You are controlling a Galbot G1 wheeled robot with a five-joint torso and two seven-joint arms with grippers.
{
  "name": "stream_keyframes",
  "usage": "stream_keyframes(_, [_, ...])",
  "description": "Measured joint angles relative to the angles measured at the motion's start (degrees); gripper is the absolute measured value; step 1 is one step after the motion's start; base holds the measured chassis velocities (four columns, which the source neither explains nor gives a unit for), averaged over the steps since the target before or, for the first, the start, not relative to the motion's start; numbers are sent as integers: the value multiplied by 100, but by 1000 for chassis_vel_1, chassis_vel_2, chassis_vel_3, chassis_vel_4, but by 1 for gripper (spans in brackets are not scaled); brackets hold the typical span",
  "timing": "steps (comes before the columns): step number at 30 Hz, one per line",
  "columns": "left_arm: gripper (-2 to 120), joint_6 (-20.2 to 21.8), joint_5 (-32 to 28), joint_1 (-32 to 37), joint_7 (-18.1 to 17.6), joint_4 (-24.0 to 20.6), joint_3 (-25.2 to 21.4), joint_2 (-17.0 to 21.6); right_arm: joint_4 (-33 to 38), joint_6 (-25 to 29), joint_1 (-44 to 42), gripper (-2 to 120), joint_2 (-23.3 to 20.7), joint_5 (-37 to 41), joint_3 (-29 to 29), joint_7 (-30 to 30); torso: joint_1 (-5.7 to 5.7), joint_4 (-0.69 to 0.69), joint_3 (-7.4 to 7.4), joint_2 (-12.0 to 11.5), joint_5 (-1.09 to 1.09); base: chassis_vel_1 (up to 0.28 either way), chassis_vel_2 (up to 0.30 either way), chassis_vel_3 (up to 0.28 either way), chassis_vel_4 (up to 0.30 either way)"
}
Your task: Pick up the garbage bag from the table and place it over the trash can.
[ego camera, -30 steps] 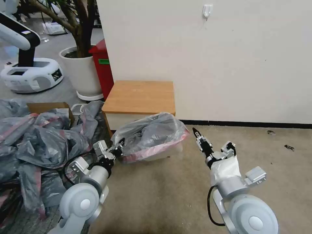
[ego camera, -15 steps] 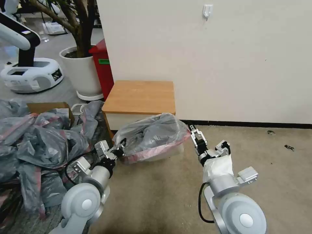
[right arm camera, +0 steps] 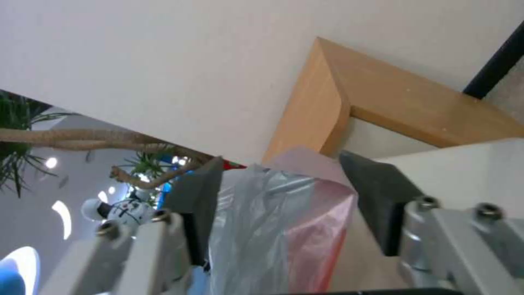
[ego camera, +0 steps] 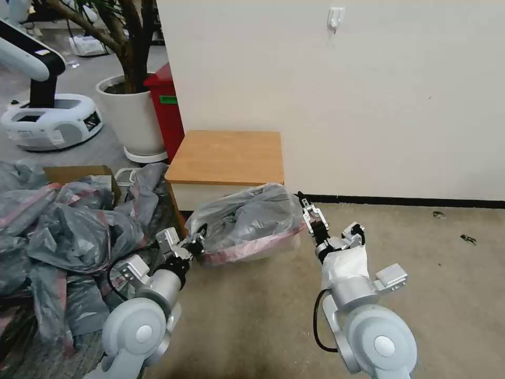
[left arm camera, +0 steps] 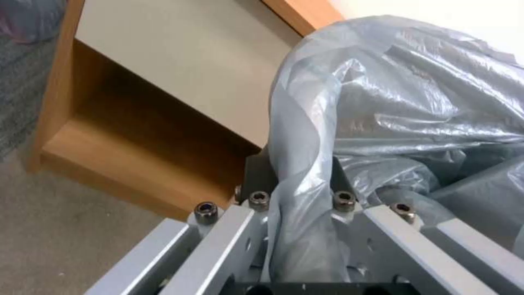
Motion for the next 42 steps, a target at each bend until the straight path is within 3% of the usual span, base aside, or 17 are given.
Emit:
stream_keyframes(1, [5,0,0,0,0,0,0,0,0,0,0,57,0,0,0,0,0,0,0,0,0,0,0,0,0])
stream_keyframes(7, [5,-5,79,-5,-2,-2,63,-61,-45,5,14,30,-21,-103,-8,-26,0,0,0,0,0,0,0,0,0])
stream_keyframes(13, [5,-6,105,7,-2,5,79,-78,-47,9,24,18,-30,-115,5,-27,0,0,0,0,0,0,0,0,0])
stream_keyframes(16, [5,-7,106,9,3,30,80,-73,-66,12,30,1,-56,-158,22,-27,0,0,0,0,0,0,0,0,0])
stream_keyframes(22, [5,10,-45,7,9,3,48,-44,-168,12,26,0,-211,-302,119,-122,0,0,0,0,0,0,0,0,0])
stream_keyframes(27, [5,46,-365,51,4,-101,-28,-35,-530,94,77,0,-548,-543,250,-667,0,0,0,0,0,0,0,0,0])
stream_keyframes(31, [5,112,-792,88,-2,-212,-150,-10,-885,174,153,0,-667,-1111,250,-1466,0,0,0,0,0,0,0,0,0])
stream_keyframes(42, [5,181,-1084,168,-5,-337,-295,49,-1607,495,464,0,-774,-2116,223,-2031,0,0,0,0,0,0,0,0,0])
